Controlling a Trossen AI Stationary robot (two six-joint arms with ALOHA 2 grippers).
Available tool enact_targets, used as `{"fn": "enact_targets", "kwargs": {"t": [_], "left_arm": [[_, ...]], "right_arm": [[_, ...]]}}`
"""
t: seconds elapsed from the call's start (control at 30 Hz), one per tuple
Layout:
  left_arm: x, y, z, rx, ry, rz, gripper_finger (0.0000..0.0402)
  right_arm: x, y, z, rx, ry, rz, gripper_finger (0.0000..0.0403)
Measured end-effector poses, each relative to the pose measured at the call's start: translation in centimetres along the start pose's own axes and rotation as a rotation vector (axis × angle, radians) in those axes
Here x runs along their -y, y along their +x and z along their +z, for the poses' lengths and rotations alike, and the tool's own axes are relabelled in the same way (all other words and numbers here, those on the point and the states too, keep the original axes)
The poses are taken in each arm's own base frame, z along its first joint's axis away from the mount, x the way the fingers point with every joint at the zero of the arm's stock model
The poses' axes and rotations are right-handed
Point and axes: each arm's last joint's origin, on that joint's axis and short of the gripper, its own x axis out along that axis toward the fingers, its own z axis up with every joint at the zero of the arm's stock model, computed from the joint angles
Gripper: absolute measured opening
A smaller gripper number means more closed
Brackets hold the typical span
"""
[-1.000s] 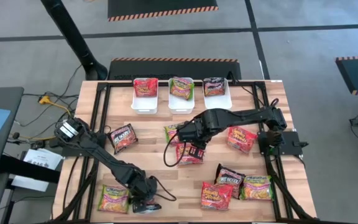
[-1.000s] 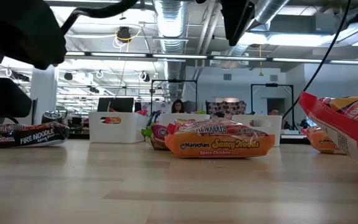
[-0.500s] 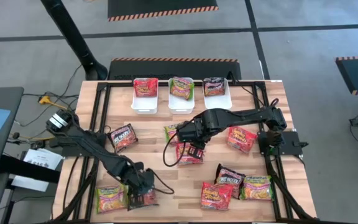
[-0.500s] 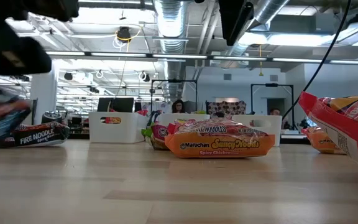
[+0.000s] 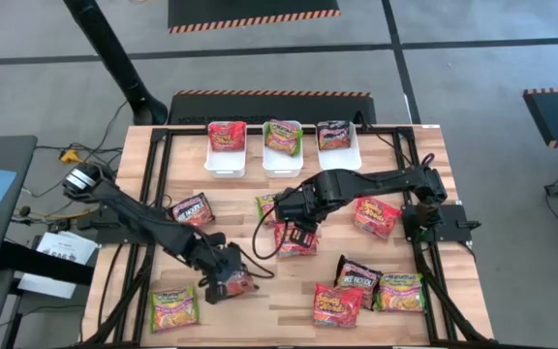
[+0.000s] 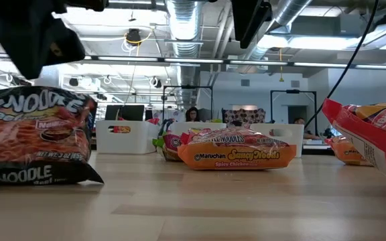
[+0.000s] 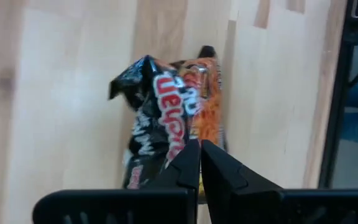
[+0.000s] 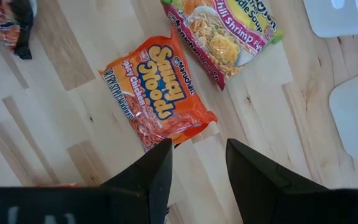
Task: Sort Maruchan noodles
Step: Put the bottom left black noodle pack into the right white bin
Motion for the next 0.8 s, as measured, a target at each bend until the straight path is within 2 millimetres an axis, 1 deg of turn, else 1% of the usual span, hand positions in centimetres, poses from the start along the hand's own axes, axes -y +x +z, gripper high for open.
{"fn": "enact_targets", "kwargs": {"t": [0.17,0.37,0.47,0.6,0.8], "left_arm": [[-0.8,-0.4,0.2,-0.008,-0.015,0.023,0.0000],[-1.6,-0.4,0.1,-0.086,-0.070,0.031,0.0000],[-2.0,-0.4,0.3,-0.109,-0.086,0.013,0.0006],[-2.8,-0.4,0.8,-0.142,-0.080,-0.039,0.0030],[-3.5,-0.5,1.5,-0.154,-0.128,-0.083,0.0086]], "right_arm": [[0.0,0.0,0.0,-0.001,0.000,0.001,0.0175],[0.0,0.0,0.0,-0.001,0.003,0.001,0.0175],[0.0,0.0,0.0,-0.001,0.003,0.001,0.0175],[0.0,0.0,0.0,0.000,0.003,0.001,0.0175],[0.0,0.0,0.0,0.000,0.003,0.001,0.0175]]}}
